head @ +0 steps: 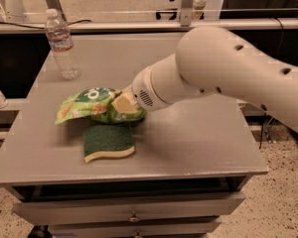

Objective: Move green rice chip bag near sponge

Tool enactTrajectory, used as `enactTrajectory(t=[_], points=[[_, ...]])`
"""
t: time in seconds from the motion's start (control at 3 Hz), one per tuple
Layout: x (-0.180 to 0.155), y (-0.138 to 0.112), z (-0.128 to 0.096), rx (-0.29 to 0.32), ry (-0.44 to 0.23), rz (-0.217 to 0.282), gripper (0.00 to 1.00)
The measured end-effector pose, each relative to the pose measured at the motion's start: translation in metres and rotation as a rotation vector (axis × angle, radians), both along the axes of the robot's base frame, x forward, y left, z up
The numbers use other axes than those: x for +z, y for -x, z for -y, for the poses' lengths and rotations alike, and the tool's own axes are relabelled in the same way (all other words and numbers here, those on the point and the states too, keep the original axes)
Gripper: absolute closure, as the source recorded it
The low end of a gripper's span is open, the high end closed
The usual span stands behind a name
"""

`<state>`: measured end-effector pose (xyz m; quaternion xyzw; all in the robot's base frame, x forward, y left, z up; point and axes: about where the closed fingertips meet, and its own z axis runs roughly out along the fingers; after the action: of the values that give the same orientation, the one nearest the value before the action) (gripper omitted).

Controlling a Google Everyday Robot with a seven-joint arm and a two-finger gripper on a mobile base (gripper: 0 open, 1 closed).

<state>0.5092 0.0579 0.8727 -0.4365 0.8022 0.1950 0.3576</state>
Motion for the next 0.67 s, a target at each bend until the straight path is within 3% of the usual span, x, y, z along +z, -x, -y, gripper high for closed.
enactTrajectory(t=[0.67], points=[[-0.0001, -0.0007, 0.0045, 0.011, -0.011, -0.026, 0.12]])
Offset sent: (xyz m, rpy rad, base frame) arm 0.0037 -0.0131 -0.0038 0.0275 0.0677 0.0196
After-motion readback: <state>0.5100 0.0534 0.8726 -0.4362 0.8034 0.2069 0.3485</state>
